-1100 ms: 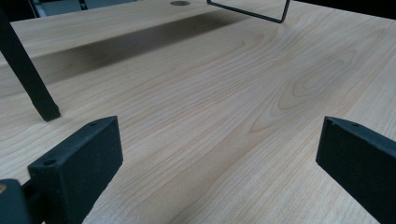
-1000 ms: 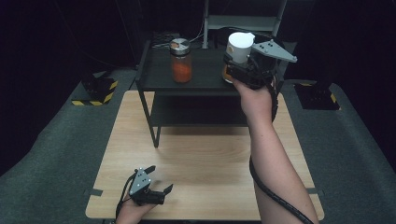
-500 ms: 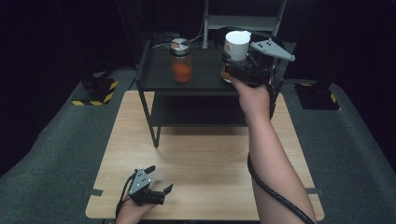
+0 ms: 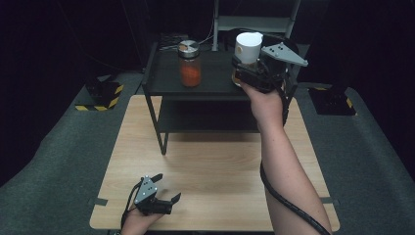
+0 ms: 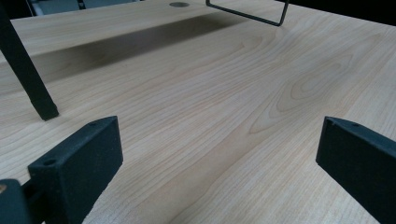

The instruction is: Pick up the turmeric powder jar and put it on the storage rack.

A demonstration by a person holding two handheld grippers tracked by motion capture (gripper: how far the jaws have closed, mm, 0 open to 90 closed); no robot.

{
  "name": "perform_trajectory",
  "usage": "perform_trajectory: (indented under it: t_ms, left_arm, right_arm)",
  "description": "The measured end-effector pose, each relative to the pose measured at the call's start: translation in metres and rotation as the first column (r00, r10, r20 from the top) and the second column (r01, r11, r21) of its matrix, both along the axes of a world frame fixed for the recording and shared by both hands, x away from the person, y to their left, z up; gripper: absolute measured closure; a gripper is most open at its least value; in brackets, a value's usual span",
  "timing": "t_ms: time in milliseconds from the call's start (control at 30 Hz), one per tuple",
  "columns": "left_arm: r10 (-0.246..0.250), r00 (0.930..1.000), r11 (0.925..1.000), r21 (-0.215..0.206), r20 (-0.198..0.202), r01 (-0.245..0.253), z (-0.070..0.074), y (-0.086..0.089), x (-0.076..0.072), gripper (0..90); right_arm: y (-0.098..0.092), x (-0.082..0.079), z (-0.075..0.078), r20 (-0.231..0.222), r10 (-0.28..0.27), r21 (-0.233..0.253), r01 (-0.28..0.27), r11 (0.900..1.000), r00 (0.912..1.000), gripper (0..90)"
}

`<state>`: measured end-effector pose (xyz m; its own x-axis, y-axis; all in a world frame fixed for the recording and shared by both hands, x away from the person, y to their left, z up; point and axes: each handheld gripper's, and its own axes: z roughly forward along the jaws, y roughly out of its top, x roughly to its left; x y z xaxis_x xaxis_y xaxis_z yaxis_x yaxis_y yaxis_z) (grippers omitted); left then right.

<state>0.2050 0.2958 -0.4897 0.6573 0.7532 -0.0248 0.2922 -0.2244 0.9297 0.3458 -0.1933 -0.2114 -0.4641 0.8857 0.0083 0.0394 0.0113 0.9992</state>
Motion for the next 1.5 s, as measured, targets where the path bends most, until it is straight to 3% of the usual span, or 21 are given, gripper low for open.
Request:
perform_trajectory:
  t_ms: [233,400,1500]
  left_arm:
    - [0.001,1.0000,1.0000,0.001,0.002,-0.001,0.000,0.000,0.000,0.7]
    - [0.002,1.0000,1.0000,0.006,0.003,-0.002,0.000,-0.001,-0.001,0.7]
    - [0.016,0.9995,0.9995,0.028,0.027,-0.017,0.000,-0.006,-0.005,0.7]
  right_arm:
    - [-0.005,-0.006,-0.001,-0.010,-0.003,0.019,0.003,1.000,0.9999,8.3]
    - [-0.010,-0.011,-0.005,-0.010,0.015,0.007,-0.015,1.000,0.9998,0.0]
    - [-0.029,-0.060,-0.040,0.055,0.076,-0.026,-0.075,0.997,0.9956,0.0]
